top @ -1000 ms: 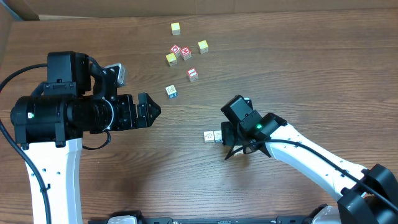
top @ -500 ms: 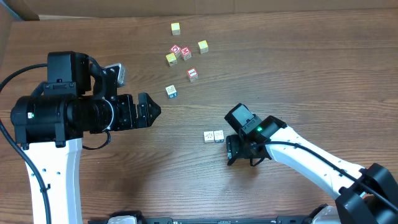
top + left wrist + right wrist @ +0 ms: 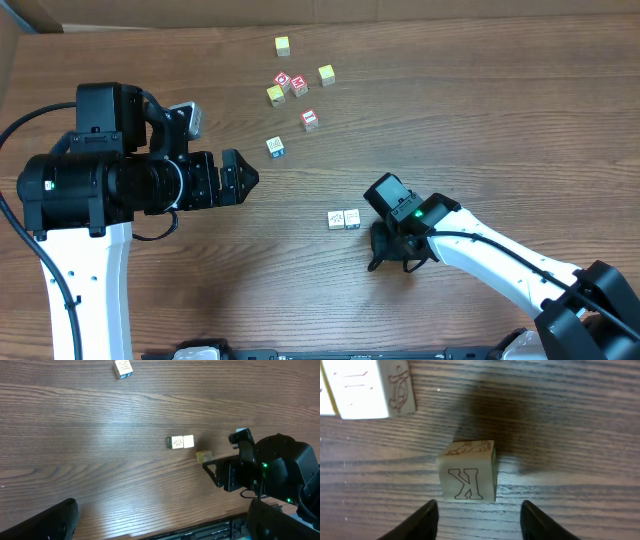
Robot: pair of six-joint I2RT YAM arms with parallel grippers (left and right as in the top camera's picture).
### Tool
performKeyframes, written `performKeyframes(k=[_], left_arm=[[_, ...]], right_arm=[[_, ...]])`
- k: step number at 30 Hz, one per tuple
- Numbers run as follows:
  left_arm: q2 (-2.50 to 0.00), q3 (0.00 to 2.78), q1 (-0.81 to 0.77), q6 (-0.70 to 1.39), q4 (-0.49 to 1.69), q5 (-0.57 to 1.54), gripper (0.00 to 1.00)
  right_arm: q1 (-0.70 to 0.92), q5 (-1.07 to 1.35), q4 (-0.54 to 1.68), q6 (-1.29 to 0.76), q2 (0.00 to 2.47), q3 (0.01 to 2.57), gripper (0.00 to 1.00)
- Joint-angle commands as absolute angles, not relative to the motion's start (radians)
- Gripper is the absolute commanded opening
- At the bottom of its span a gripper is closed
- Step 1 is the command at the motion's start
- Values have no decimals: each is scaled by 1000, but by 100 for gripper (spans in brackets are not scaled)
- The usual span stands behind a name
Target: Flip 5 blocks
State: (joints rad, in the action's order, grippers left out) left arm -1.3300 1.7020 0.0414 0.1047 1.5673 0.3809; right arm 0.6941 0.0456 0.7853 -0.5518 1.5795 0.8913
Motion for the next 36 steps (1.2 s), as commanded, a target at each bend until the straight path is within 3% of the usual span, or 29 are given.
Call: performKeyframes(k=[1,6,8,12,15,21,36], left_arm=[[-1335,1723,46,104,1566,381,100],[-1335,1723,46,104,1566,381,100],[-1335,1723,46,104,1566,381,100],[-1335,1723,46,104,1566,381,100],[-1335,1723,46,104,1566,381,100],[-1335,1723,46,104,1566,381,100],[-1335,1723,46,104,1566,381,100]], right_arm=[[691,47,778,-555,1581,888,47],[690,46,767,-554,1581,888,46],[690,46,766,-554,1581,888,57],[690,46,759,-554,1598,888,59],[690,47,756,-554,1634,888,57],[690,47,760,-551,1646,900,40],[690,43,603,-551,1646,944,40]])
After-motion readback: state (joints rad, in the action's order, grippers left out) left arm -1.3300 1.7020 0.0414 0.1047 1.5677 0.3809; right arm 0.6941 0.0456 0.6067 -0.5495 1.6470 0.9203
